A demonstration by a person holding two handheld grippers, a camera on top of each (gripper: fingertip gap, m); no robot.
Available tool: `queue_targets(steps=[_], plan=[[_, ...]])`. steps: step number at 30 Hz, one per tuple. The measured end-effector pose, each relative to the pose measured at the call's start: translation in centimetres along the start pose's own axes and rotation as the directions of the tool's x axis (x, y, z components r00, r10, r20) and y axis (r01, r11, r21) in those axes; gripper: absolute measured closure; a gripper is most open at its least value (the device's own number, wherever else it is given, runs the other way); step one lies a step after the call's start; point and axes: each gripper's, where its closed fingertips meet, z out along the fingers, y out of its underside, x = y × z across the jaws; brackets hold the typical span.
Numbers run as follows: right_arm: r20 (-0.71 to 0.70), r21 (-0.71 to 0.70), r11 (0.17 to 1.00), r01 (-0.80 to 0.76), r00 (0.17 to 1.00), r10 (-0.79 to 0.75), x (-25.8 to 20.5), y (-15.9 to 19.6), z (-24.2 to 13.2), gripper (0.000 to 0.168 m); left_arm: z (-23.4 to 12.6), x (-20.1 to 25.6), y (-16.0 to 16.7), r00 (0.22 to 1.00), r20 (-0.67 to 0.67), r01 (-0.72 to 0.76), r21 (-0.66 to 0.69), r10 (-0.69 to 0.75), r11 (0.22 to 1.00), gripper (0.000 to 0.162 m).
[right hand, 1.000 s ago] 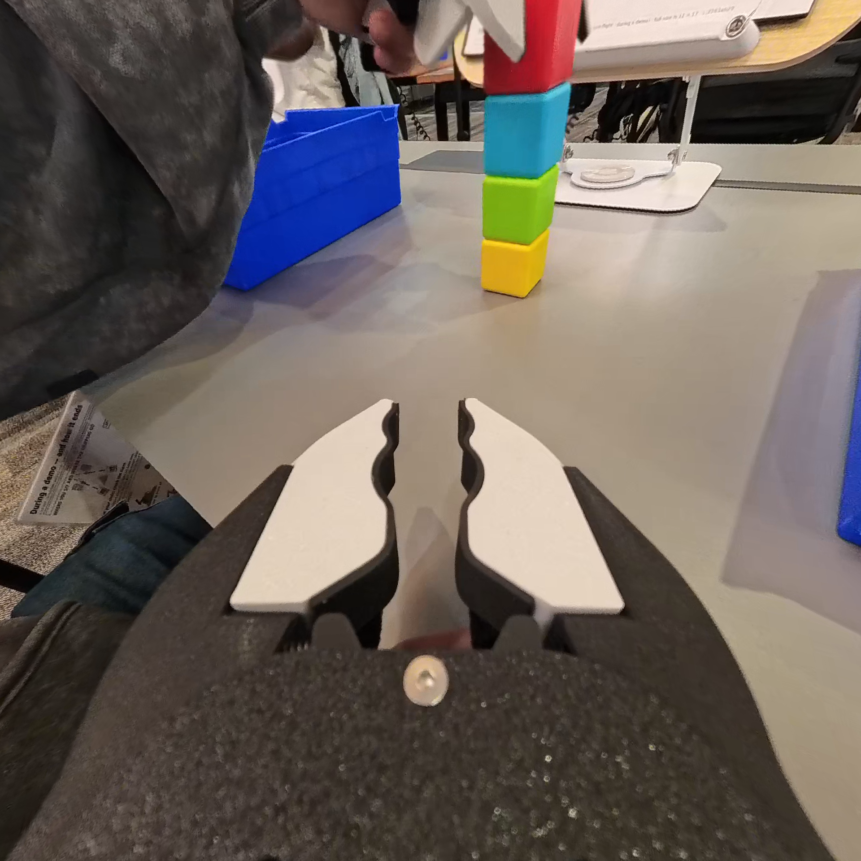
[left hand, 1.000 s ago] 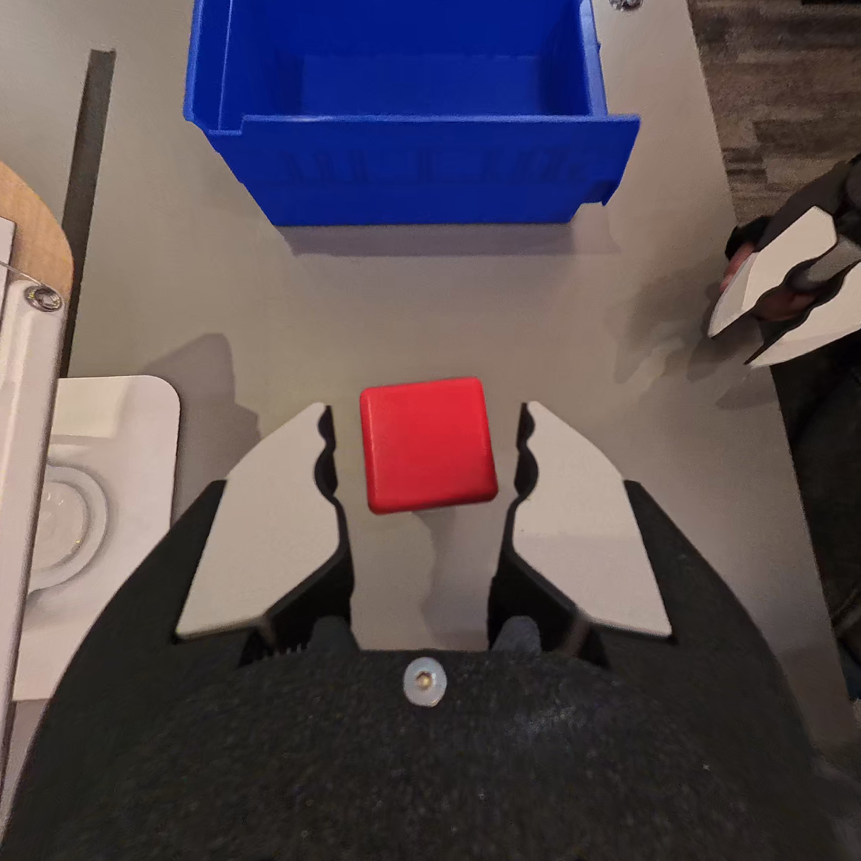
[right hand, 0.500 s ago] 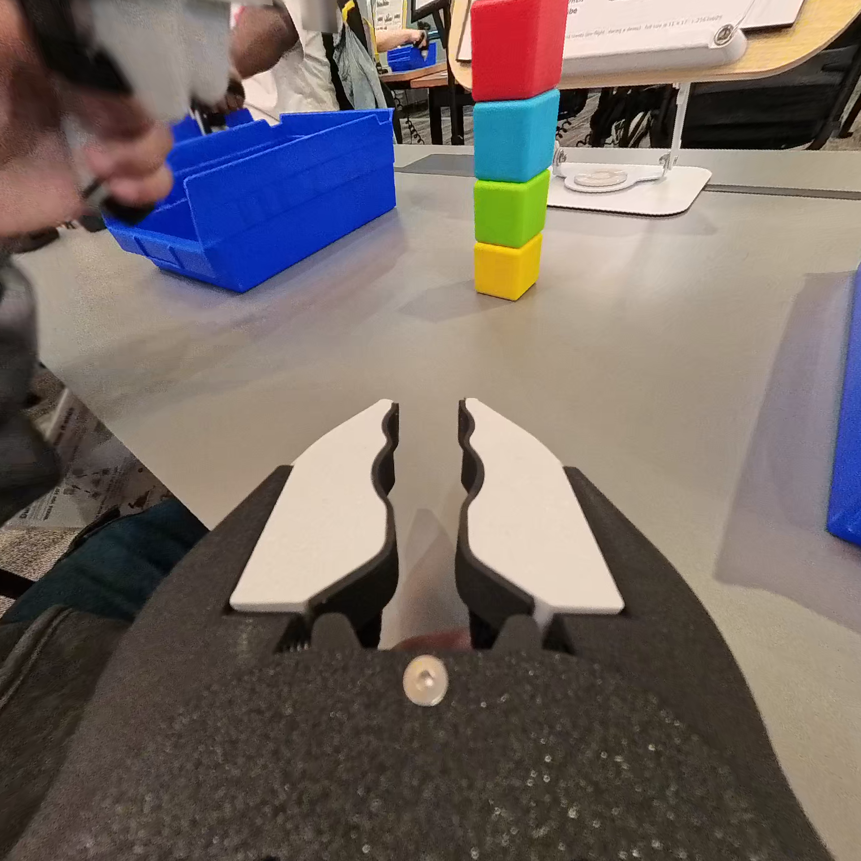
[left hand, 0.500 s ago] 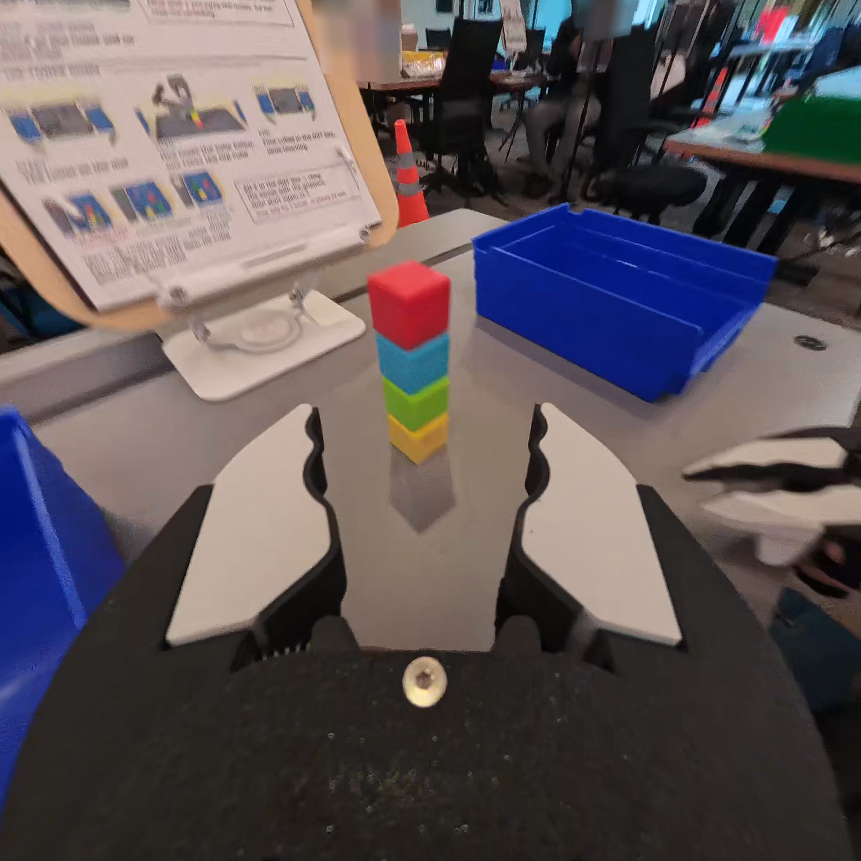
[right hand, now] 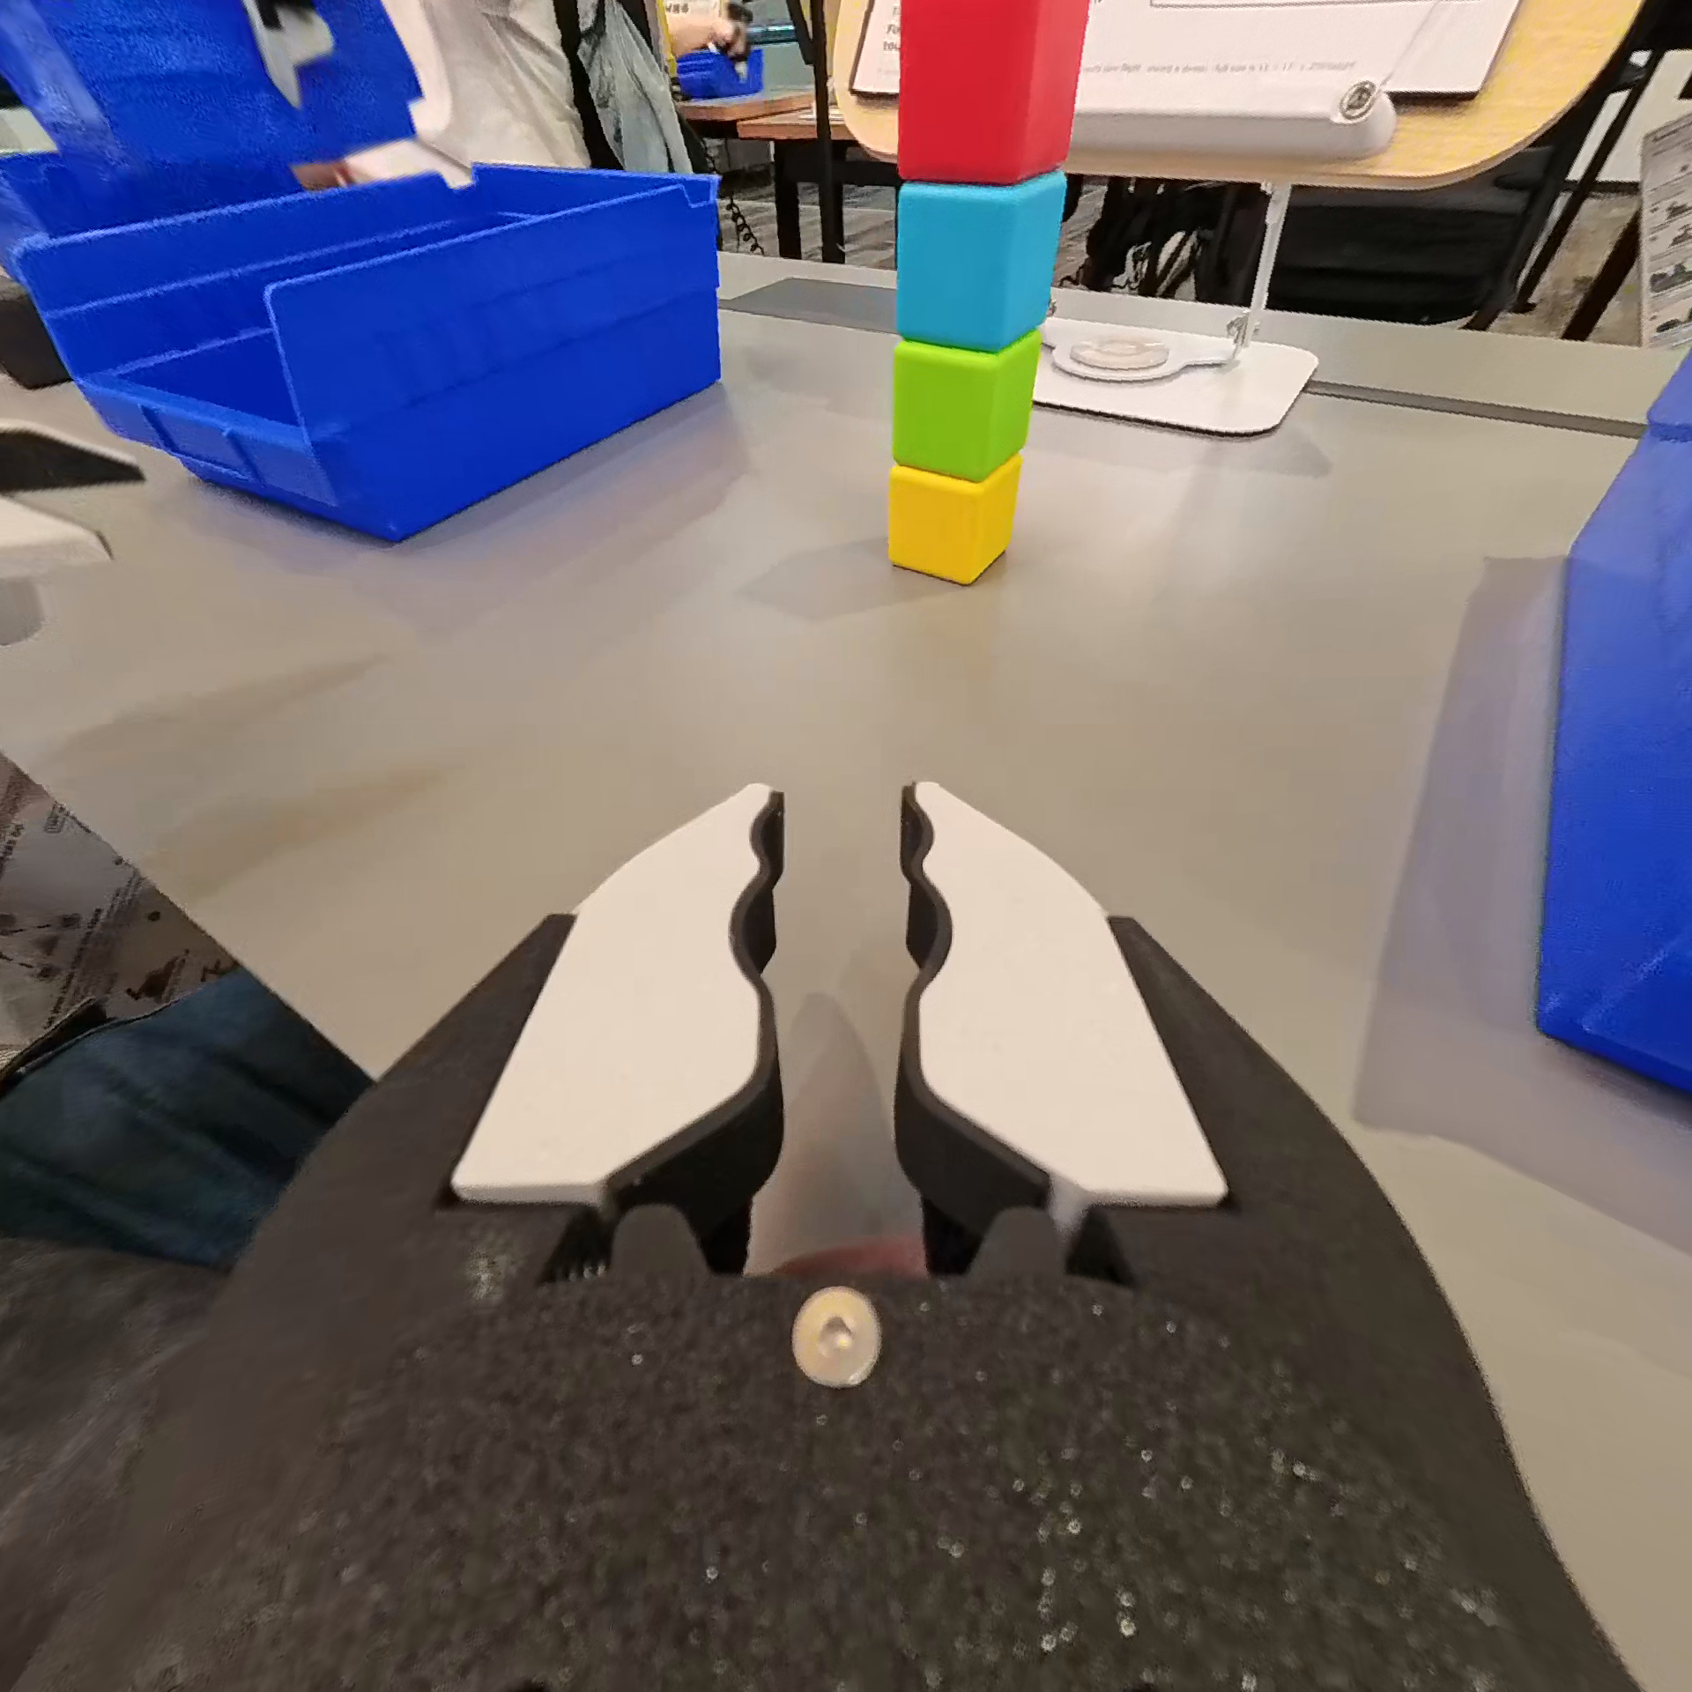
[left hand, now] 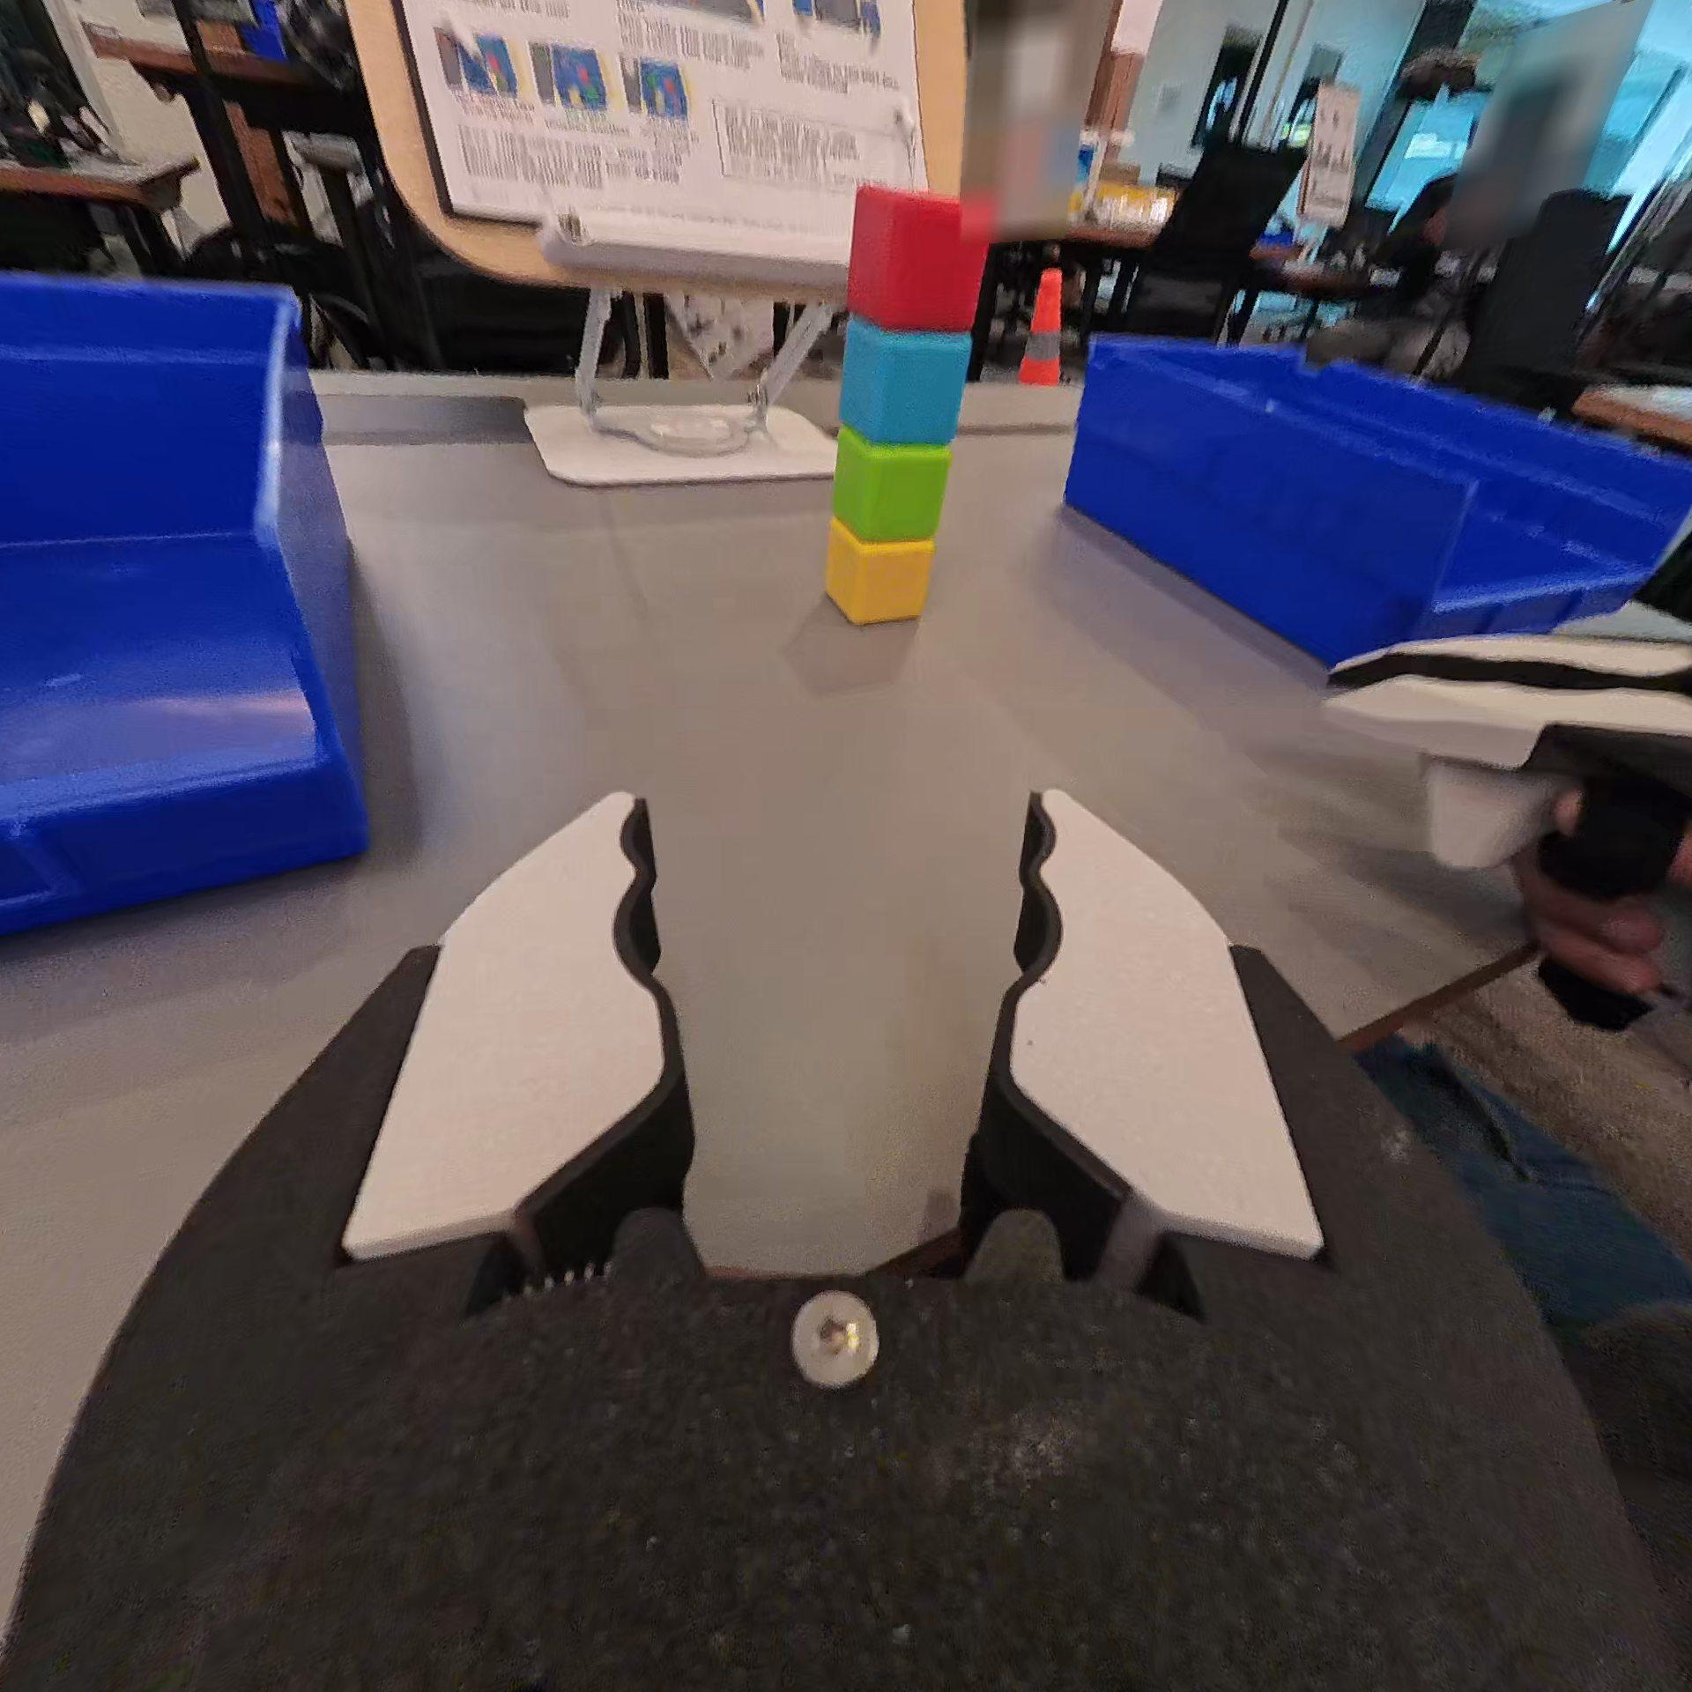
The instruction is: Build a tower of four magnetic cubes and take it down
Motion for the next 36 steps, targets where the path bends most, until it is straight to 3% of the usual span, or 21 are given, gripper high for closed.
queue_targets(steps=[6,15,18,21,23,26,28,30,32,36], plan=[[-0.01,0.003,1.0,-0.008,1.0,0.008,0.1,0.0,-0.1,0.144,0.7,0.4,1.9,0.992,-0.084,0.088,-0.101,-0.097,0.991,0.085],[0.004,0.021,1.0,-0.02,1.0,0.02,0.1,-0.1,-0.3,0.144,1.6,1.5,2.7,0.992,-0.115,0.028,-0.139,-0.044,0.99,0.084],[0.007,0.017,1.0,-0.024,1.0,0.024,0.1,-0.1,-0.2,0.144,2.1,1.5,2.0,0.99,-0.14,0.013,-0.101,-0.027,0.995,0.083],[0.012,0.008,1.0,-0.022,1.0,0.022,0.0,0.0,-0.1,0.144,3.3,1.8,-0.9,0.97,-0.242,0.024,0.001,-0.023,1.0,0.083],[0.016,0.011,1.0,-0.021,1.0,0.021,0.0,-0.1,-0.1,0.144,5.0,2.4,-2.9,0.928,-0.372,0.046,0.04,-0.028,0.998,0.075],[0.025,0.001,1.0,-0.024,0.999,0.024,-0.1,0.0,0.0,0.144,8.8,2.0,-6.0,0.906,-0.421,-0.004,0.082,0.038,0.997,0.078],[0.028,0.002,1.0,-0.028,0.999,0.028,-0.1,0.0,0.0,0.144,11.2,3.1,-7.6,0.851,-0.509,-0.075,0.131,0.132,0.989,0.078],[0.033,0.005,0.999,-0.035,0.999,0.035,0.0,0.0,0.0,0.144,15.1,2.1,-7.5,0.838,-0.492,-0.193,0.142,0.238,0.971,0.089],[0.037,0.004,0.999,-0.043,0.998,0.043,0.0,0.0,0.0,0.144,18.7,1.5,-7.1,0.817,-0.539,-0.171,0.112,0.204,0.979,0.088],[0.04,0.009,0.999,-0.052,0.998,0.051,0.0,-0.1,-0.1,0.144,22.8,2.4,-7.1,0.7,-0.71,-0.066,0.042,0.076,0.997,0.084]])
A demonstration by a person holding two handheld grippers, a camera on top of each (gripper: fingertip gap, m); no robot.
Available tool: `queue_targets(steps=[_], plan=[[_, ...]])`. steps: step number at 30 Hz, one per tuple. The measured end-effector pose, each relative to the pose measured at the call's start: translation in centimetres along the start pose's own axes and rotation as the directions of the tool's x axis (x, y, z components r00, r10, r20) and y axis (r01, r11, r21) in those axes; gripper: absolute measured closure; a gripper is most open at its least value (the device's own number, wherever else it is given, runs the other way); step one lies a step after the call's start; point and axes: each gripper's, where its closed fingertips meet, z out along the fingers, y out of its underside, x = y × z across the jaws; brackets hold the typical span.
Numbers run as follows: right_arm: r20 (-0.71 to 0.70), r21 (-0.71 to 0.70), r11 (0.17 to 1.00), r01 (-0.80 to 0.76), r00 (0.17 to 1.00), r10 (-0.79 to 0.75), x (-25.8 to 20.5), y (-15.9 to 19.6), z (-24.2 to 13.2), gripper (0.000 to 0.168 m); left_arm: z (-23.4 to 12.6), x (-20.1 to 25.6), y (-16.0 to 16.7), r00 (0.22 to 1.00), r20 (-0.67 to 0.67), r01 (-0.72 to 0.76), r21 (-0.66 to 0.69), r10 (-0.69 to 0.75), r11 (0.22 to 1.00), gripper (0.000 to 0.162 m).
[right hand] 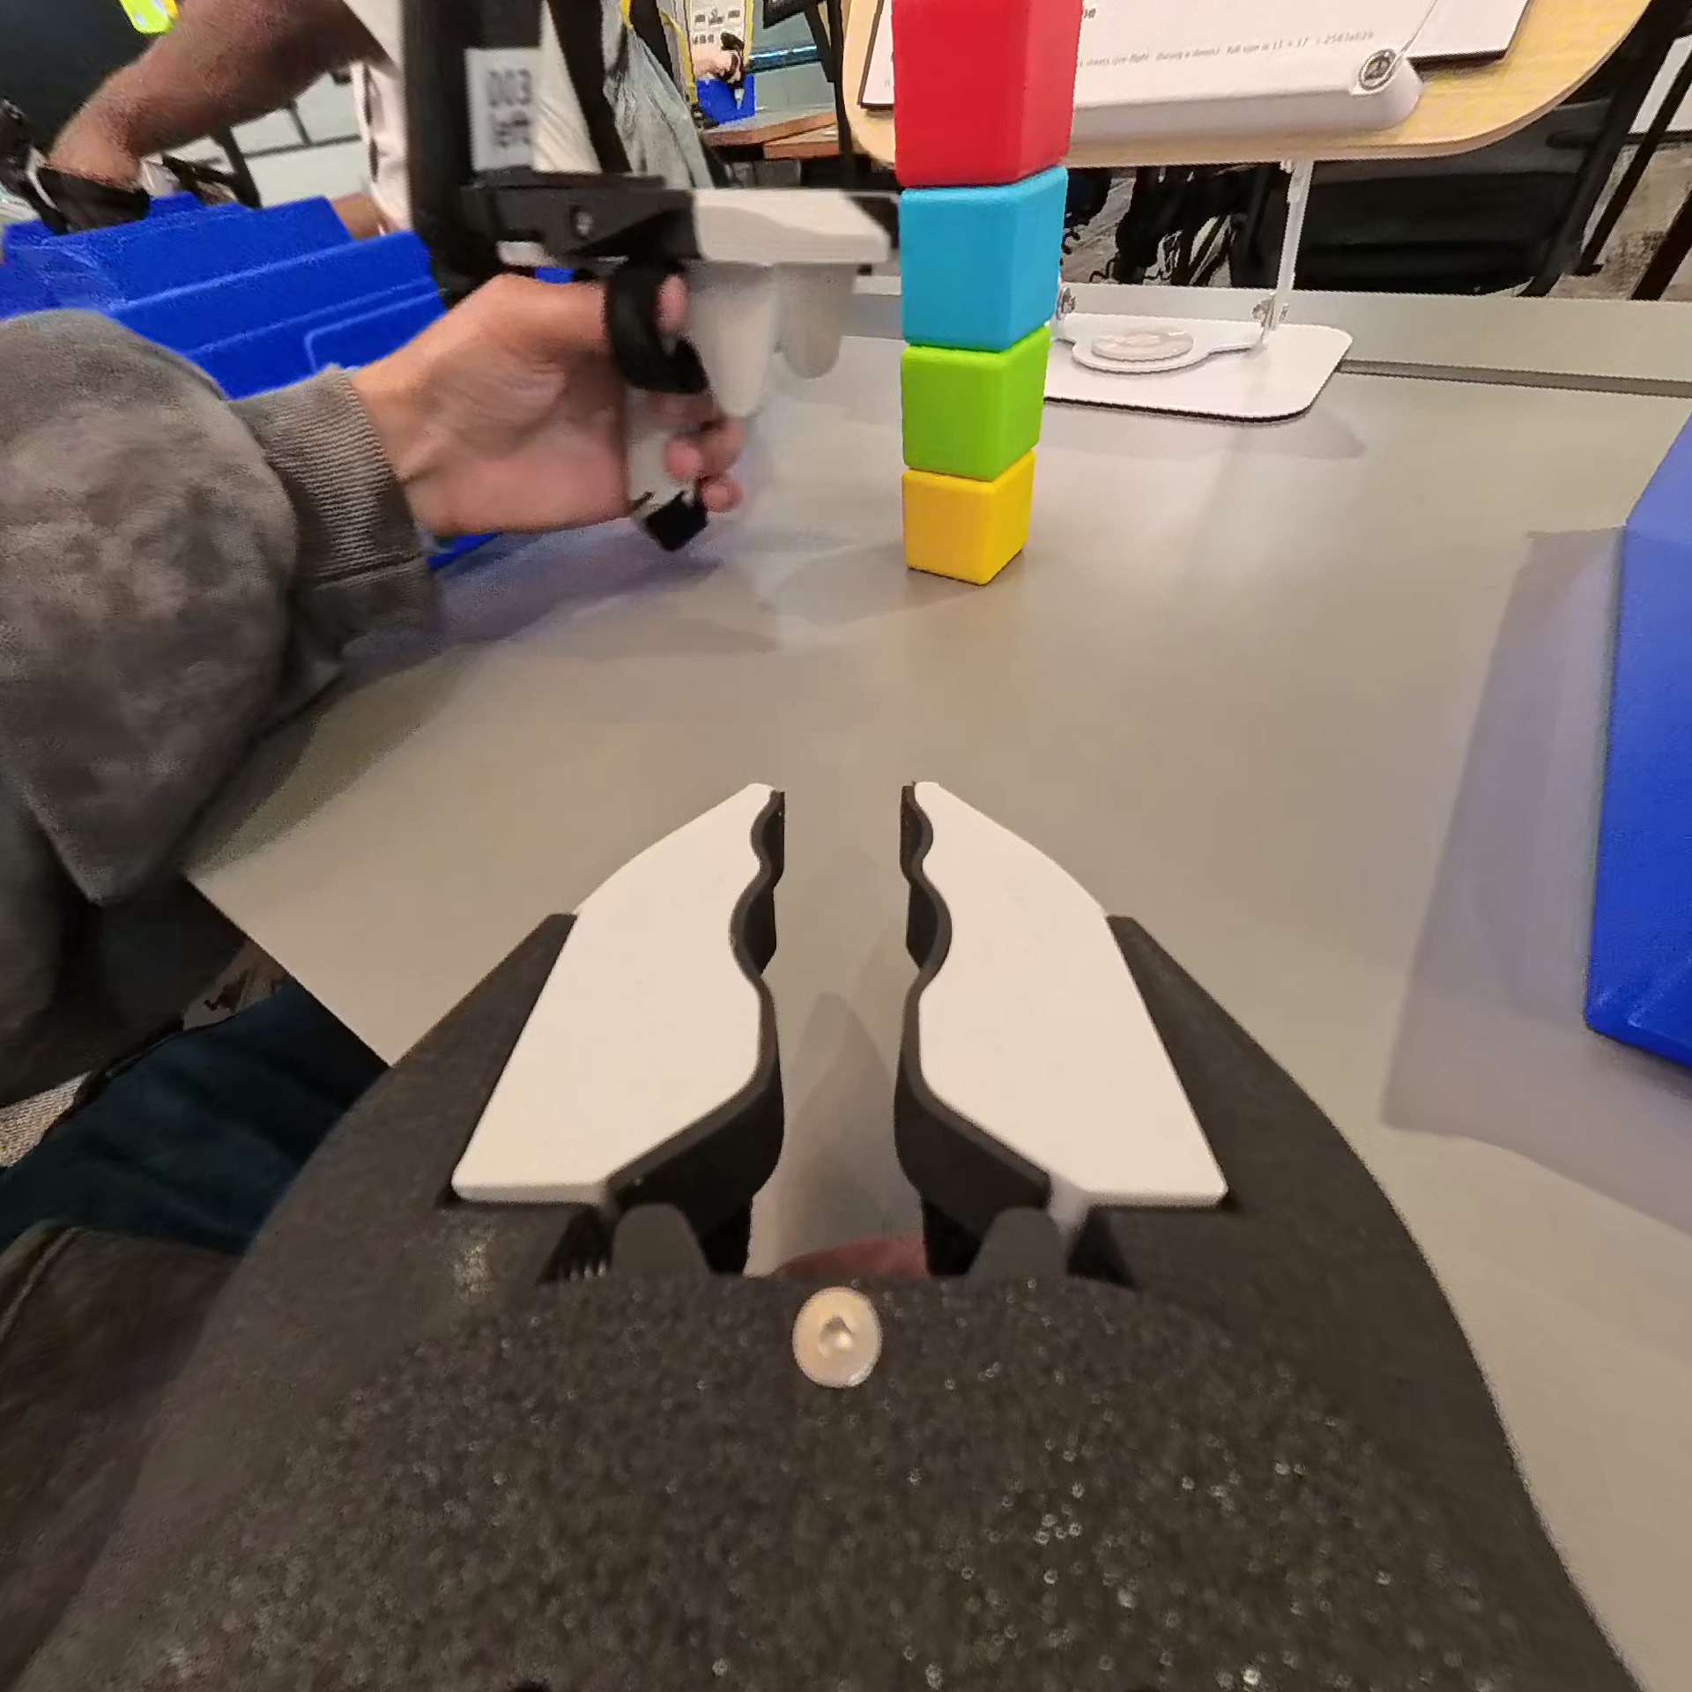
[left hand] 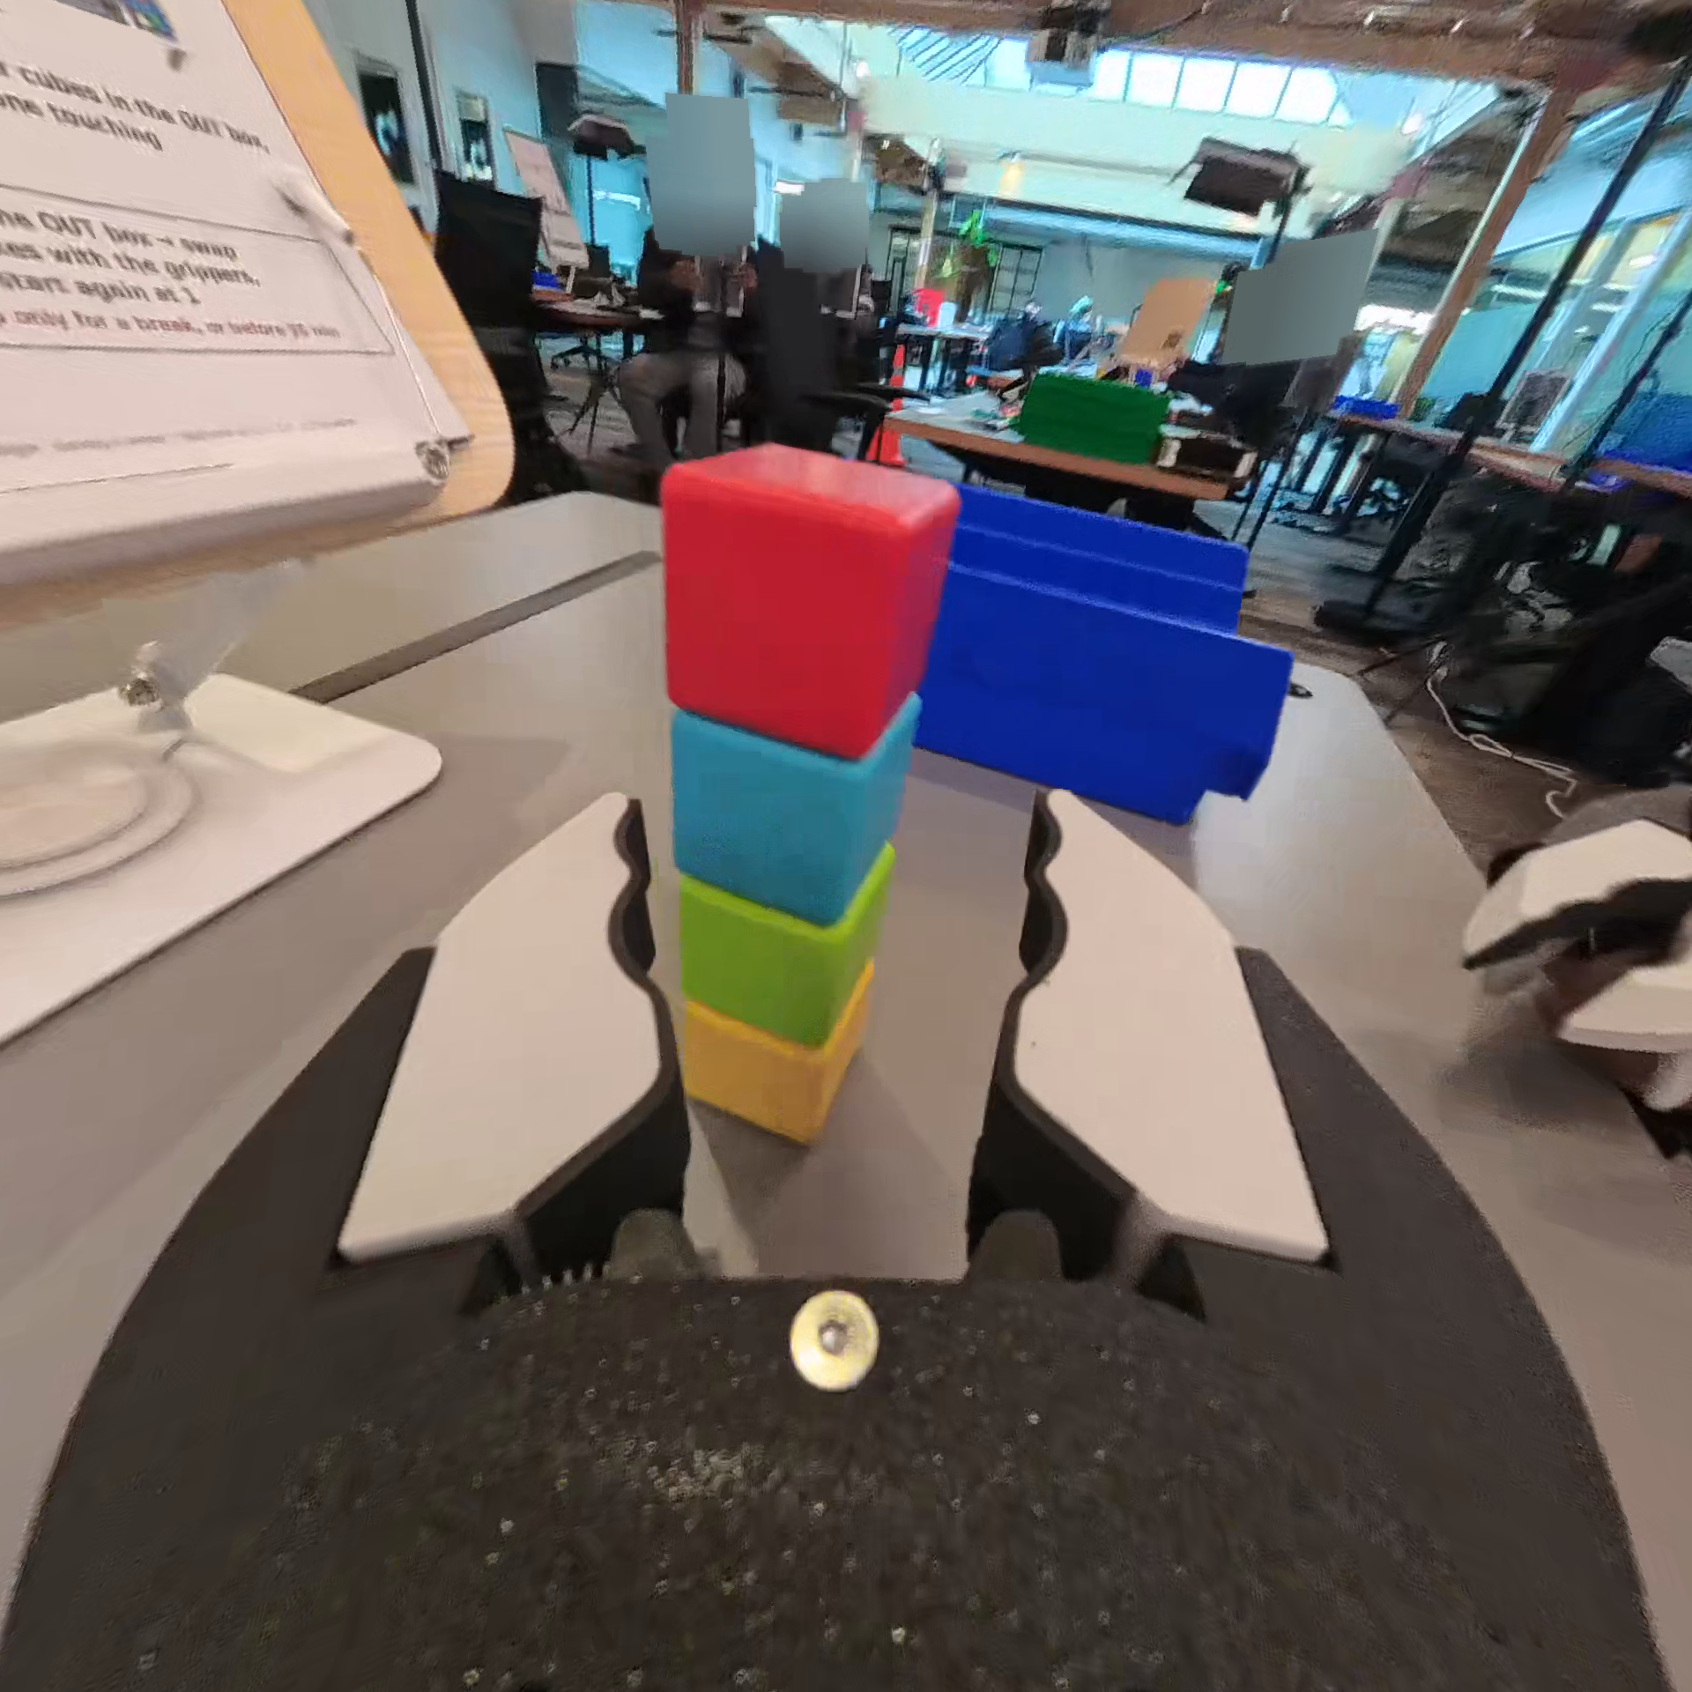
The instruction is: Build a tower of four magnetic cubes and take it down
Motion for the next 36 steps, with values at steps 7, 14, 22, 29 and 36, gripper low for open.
queue_targets(steps=[7,14,22,29,36], plan=[[0.014,-0.002,1.0,-0.017,1.0,0.017,0.0,0.0,0.0,0.144,3.4,-1.7,0.6,0.995,-0.093,-0.037,-0.032,0.034,0.999,0.077],[0.023,-0.003,1.0,-0.013,1.0,0.013,-0.2,0.0,0.0,0.144,3.5,-0.1,0.5,0.963,-0.266,-0.054,-0.016,0.047,0.998,0.111],[0.252,-0.105,0.993,-0.047,0.965,0.073,-1.6,-2.7,1.3,0.126,3.6,0.2,0.6,0.961,-0.269,-0.077,-0.015,0.07,0.997,0.111],[0.303,-0.268,0.696,0.666,0.745,-0.595,1.9,-13.1,6.7,0.113,3.6,0.3,0.6,0.958,-0.277,-0.077,-0.015,0.07,0.997,0.111],[0.574,-0.411,0.381,0.828,0.56,-0.597,3.9,-17.1,14.7,0.109,3.5,0.3,0.6,0.958,-0.275,-0.082,-0.013,0.076,0.997,0.112]])
